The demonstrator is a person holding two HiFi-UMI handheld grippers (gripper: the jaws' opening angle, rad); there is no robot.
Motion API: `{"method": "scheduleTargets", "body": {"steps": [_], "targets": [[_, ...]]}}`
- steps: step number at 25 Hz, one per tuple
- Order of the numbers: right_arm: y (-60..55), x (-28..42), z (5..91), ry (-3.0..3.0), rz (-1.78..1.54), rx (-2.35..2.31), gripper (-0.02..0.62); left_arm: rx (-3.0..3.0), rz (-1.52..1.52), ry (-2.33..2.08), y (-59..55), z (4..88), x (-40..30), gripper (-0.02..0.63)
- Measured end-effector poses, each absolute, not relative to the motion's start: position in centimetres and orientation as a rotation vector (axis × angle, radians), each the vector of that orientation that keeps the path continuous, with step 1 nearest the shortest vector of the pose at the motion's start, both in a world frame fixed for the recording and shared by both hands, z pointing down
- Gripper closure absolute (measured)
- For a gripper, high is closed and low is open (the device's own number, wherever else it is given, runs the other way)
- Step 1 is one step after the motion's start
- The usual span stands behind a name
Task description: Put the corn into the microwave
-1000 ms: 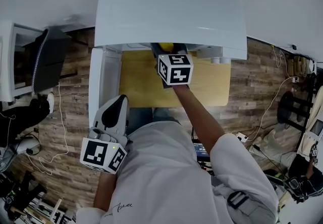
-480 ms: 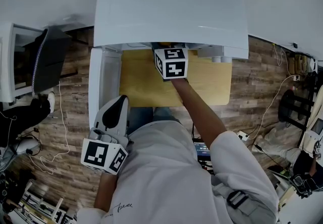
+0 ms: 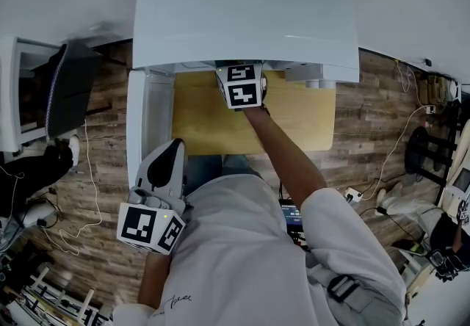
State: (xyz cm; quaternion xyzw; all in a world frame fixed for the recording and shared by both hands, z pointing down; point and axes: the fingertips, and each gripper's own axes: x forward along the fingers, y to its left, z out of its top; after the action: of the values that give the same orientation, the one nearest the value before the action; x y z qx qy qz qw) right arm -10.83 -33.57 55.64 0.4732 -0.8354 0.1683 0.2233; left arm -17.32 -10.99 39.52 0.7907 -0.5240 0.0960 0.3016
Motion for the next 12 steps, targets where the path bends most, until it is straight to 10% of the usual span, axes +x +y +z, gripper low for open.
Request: {"method": "scheduleTargets", "body": {"steps": [12], "targets": [[-34.9,-11.1,56.3,-2.262,0.352,1.329,0.336,2.077,0.247,-1.400,-10.6,39.9,-17.6,0.617]]}}
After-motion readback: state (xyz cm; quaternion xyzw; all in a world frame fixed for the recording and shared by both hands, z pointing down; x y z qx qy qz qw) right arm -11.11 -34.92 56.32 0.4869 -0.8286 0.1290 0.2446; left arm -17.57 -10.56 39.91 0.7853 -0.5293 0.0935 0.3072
